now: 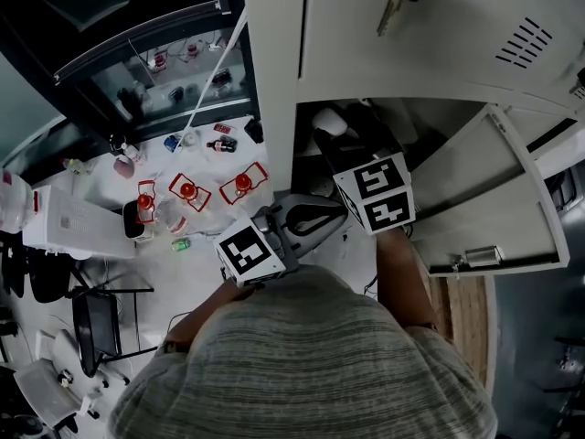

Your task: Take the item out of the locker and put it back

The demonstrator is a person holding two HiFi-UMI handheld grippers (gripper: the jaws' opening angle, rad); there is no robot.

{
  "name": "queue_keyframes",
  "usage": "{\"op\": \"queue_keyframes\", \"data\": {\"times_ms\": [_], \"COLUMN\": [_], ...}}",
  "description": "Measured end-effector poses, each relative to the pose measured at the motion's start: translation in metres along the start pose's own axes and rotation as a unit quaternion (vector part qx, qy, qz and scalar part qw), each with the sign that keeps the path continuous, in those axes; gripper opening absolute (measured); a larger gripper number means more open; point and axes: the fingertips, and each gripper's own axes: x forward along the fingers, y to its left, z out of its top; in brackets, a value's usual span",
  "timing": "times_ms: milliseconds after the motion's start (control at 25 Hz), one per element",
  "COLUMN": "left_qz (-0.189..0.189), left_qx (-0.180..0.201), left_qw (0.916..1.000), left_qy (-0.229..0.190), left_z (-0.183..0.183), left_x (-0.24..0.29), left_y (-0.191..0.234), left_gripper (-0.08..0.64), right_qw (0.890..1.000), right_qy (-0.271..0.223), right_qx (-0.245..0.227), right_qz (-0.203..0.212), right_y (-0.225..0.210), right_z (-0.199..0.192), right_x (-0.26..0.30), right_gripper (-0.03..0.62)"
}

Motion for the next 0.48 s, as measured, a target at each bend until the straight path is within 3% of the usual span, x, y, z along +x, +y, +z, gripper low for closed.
{"op": "queue_keyframes", "data": {"times_ms": [480], "left_qz": [-0.001], "left_qx": [-0.010], "left_qw": [0.9999], "left_qy": [0.005], "left_z": [-0.0035], "left_x": [0.0004], "left_y": [0.0008], "left_gripper": [0.008], "right_qw": [1.000], "right_qy": [-0.017], "right_qx": [-0.011], "right_qz": [0.004], "right_y": [0.0027], "right_z": [0.0003], "right_x": [0.0004], "right_gripper": [0.229]}}
